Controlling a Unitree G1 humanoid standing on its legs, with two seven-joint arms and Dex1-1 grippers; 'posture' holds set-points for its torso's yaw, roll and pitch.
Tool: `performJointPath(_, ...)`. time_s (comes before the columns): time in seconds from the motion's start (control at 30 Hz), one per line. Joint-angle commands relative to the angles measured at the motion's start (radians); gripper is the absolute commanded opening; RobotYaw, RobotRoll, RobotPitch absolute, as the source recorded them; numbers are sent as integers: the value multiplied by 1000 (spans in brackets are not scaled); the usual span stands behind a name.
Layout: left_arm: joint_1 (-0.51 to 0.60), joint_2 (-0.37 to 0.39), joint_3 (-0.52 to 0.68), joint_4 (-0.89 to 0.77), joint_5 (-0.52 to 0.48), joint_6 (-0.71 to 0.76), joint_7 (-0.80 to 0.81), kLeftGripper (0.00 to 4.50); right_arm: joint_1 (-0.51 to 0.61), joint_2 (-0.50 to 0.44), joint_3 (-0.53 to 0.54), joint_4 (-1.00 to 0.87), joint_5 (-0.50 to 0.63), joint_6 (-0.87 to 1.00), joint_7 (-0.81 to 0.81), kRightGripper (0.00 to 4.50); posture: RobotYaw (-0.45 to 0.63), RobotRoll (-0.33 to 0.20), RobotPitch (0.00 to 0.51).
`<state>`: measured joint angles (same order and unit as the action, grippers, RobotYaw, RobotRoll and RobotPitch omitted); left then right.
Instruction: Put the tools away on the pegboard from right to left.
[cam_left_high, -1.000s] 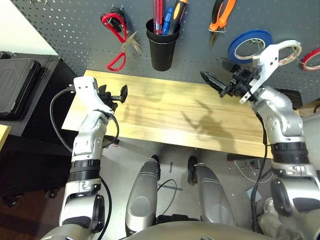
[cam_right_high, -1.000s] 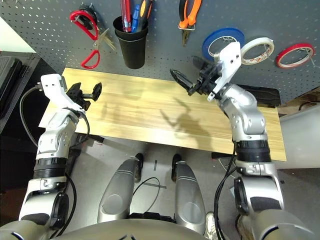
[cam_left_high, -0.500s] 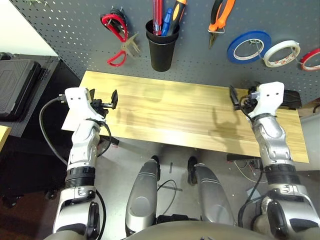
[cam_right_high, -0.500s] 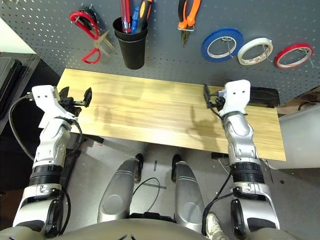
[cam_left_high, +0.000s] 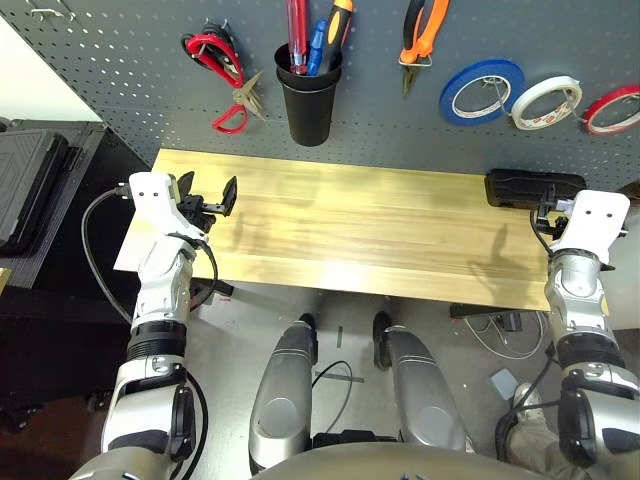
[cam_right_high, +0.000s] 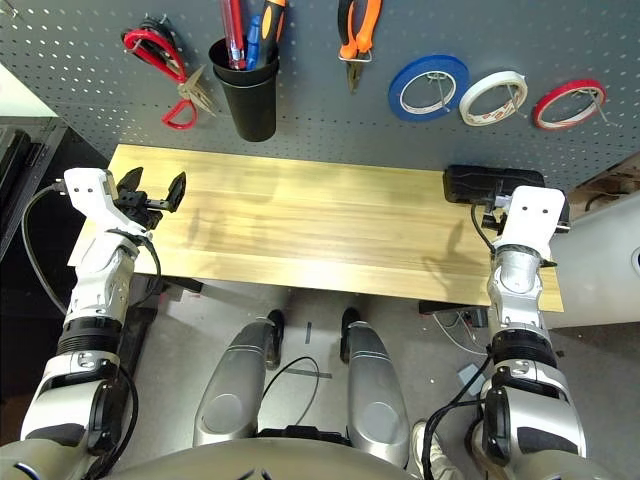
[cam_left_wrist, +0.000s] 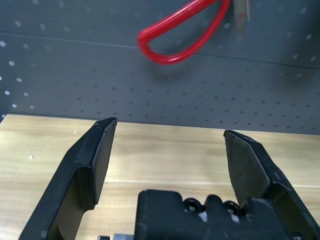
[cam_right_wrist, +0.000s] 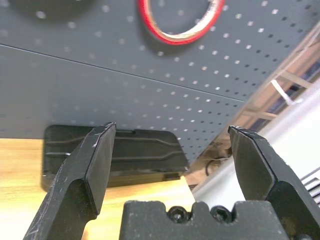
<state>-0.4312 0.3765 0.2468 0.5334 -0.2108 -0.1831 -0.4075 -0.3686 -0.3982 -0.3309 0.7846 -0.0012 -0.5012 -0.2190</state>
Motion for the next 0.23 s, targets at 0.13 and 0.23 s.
performJointPath(0.13, -8, 7, -2, 51, 0, -28, -28, 4467, 14, -11, -14, 39, 5, -43, -27, 4500, 176, 0, 275)
performJointPath(0.23, -19, 6, -4, 69, 3, -36, -31, 4467, 12, -11, -11, 43, 5, -51, -30, 4500, 173, 0, 274)
